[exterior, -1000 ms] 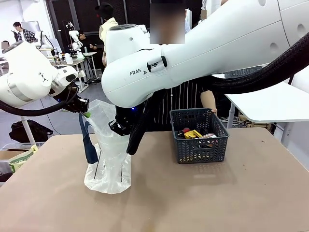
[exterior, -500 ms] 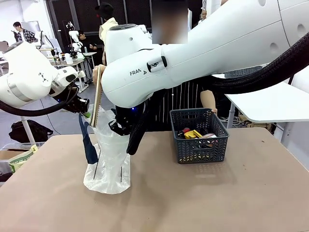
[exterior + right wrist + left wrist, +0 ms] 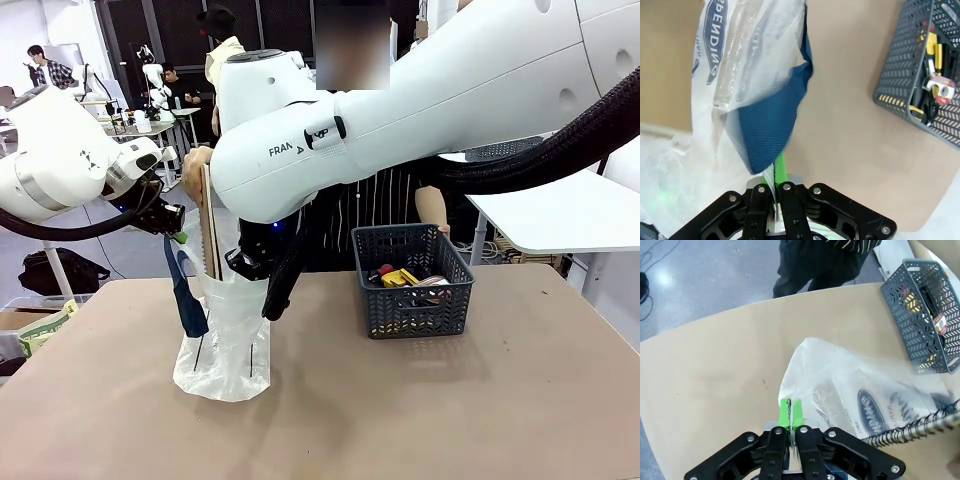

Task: Transfer purchased items from the store into the shopping bag.
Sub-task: Move the Reusable shopping bag to the right side of the table.

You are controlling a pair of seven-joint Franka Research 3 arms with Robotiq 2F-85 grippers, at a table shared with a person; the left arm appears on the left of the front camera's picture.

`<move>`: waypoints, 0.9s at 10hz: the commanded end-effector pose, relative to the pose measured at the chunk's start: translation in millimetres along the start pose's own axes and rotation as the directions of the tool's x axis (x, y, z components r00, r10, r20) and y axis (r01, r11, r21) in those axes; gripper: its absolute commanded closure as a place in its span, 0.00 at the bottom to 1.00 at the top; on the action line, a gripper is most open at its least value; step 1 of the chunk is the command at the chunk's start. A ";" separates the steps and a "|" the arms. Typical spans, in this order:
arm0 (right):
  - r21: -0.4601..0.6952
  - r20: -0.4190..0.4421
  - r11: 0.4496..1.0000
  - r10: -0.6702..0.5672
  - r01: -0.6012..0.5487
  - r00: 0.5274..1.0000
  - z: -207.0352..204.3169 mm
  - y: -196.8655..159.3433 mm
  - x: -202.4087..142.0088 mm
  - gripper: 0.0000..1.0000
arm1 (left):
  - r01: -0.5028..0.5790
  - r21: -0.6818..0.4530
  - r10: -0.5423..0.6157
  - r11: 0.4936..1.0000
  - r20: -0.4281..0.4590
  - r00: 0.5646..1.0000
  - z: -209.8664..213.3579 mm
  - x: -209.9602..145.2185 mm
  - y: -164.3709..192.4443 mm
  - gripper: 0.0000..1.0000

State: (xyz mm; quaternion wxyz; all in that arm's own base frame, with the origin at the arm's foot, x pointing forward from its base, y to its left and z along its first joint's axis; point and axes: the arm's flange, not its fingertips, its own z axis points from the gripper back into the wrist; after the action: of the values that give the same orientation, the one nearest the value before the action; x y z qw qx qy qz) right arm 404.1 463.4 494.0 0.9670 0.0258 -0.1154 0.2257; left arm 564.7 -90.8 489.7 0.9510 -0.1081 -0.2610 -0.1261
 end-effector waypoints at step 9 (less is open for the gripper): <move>0.007 0.005 1.000 0.012 -0.012 1.000 1.1 0.2 0.1 1.00 | -0.014 -0.002 0.014 1.000 0.006 1.000 4.2 -2.6 1.8 1.00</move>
State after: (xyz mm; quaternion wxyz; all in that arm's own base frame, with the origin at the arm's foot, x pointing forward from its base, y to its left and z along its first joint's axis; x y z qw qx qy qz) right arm 404.1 463.4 494.0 0.9670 0.0259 -0.1155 0.2257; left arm 564.5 -90.8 489.7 0.9510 -0.1081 -0.2609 -0.1261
